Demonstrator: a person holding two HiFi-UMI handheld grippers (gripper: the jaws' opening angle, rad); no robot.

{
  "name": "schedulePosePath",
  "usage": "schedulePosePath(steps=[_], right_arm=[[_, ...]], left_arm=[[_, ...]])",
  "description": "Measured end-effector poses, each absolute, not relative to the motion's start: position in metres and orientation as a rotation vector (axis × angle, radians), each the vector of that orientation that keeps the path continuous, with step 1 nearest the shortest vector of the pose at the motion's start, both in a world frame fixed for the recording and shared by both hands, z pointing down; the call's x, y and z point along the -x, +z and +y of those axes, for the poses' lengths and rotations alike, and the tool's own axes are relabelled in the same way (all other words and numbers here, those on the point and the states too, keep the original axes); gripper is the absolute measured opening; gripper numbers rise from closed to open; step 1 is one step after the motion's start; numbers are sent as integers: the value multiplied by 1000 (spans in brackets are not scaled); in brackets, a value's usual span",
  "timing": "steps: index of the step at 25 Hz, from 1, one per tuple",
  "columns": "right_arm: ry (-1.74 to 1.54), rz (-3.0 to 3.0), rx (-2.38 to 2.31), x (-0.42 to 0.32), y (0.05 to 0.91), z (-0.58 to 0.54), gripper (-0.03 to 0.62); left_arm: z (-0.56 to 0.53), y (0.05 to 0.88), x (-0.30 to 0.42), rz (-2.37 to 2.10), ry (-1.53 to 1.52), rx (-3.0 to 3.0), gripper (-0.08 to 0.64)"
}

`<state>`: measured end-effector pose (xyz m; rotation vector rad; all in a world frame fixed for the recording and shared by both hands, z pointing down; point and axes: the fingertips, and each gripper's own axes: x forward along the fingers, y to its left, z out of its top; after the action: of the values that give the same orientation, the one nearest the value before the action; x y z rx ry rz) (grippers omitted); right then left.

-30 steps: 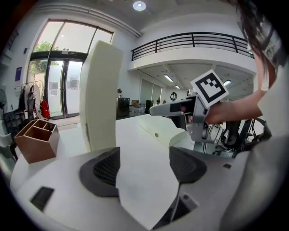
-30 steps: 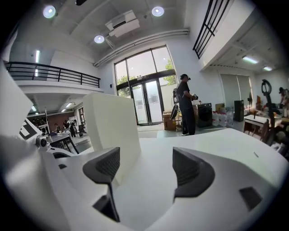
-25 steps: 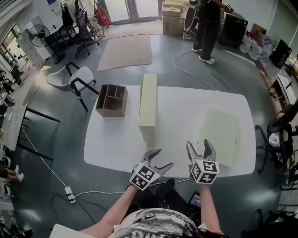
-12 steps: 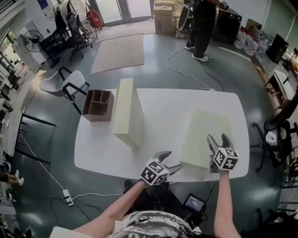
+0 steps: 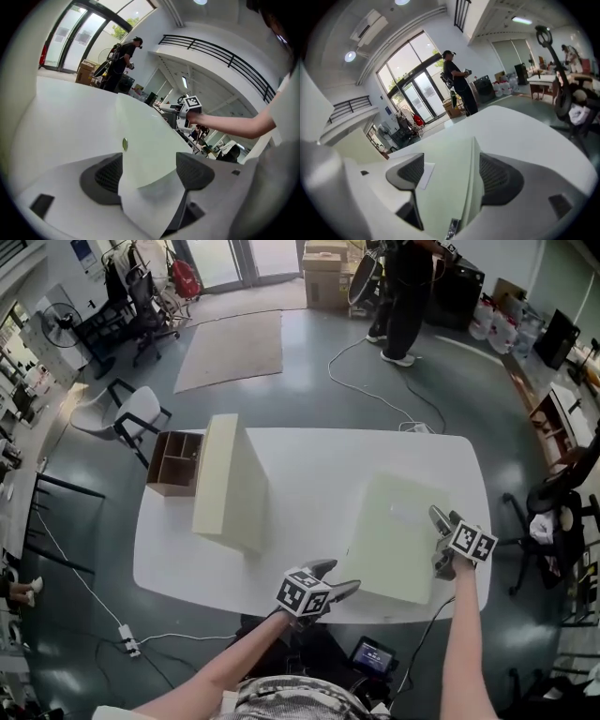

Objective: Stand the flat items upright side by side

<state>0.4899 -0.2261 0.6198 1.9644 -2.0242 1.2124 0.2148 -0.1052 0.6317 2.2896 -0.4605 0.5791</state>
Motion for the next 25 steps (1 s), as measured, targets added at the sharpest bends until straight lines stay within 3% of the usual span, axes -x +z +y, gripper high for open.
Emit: schedulePosePath(steps=[4,10,18,25], right_arm=[[1416,-2049,-1898,-493,640,-234,395],[1482,-2038,-1801,-485,661,-234,402],[1630,-1985,-1829,-480,670,-223,399],[1573,-1946,-1891,-482,665,-216,383]], left_arm=[[-107,641,-217,-469,541,-2188,351],[-114,654,-229,-451,547,-2116,359],[-117,666,-243,-397,498,-2061,374],[-117,666,-246,-343,513,-2092,379]])
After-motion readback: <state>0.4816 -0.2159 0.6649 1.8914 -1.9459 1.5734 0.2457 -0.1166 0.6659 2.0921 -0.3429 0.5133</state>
